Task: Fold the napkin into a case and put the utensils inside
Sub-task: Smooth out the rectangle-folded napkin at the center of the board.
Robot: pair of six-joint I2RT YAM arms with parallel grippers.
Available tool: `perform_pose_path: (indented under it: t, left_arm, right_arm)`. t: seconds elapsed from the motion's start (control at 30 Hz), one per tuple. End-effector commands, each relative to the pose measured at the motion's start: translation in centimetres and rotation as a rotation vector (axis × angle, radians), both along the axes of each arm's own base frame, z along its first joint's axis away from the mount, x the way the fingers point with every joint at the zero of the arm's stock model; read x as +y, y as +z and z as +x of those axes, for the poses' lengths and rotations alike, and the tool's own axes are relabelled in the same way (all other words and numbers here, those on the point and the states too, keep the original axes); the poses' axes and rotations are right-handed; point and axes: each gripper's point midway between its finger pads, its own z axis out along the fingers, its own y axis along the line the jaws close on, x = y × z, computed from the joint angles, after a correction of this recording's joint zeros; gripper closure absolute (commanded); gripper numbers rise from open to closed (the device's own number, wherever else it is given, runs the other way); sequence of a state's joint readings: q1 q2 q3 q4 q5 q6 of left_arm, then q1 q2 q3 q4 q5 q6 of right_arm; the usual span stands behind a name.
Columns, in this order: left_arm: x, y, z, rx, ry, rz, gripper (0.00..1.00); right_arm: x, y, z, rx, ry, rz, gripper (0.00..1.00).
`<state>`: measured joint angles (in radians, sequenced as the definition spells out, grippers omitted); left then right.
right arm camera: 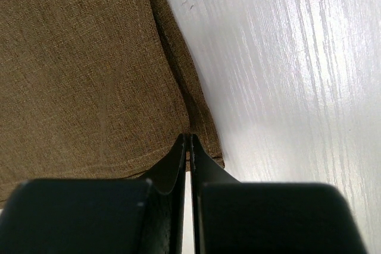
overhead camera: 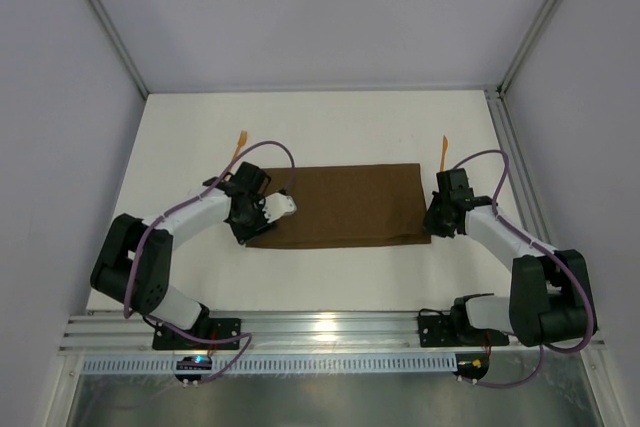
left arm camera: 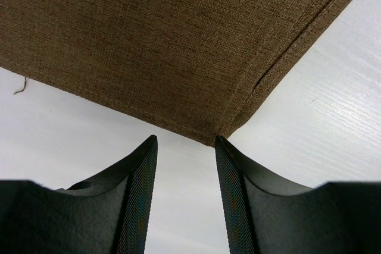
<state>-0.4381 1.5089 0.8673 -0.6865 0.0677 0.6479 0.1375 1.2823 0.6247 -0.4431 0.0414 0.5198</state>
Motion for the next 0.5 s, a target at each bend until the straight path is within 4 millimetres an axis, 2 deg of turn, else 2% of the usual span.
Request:
perform_pose_path:
  t: [0.0, 0.1, 0.27, 0.33, 0.47]
  left_arm:
    - [-0.3, -0.3, -0.2, 0.022, -0.058, -0.009, 0.54]
    - [-0.7, -0.5, 0.0, 0.026, -0.056, -0.022, 0.55]
    - [-0.7, -0.7, -1.7, 0.110, -0.089, -0.030, 0.56]
    - [-1.1, -0.2, -2.6, 0.148, -0.107, -0.053, 0.56]
    - [-1.5, 1.0, -2.9, 0.143, -0.135, -0.090, 0.56]
  right_arm:
    - [0.1, 1.5, 1.0, -0.054, 0.018, -0.007, 0.97]
    - [0.1, 1.4, 1.0, -0.055, 0.019, -0.005, 0.97]
    - [0.1, 1.5, 1.0, -0.060, 0.019, -0.004, 0.97]
    - [0.1, 1.5, 1.0, -0.058, 0.022, -0.008, 0.97]
    - [0.1, 1.4, 1.0, -0.055, 0.024, -0.009, 0.97]
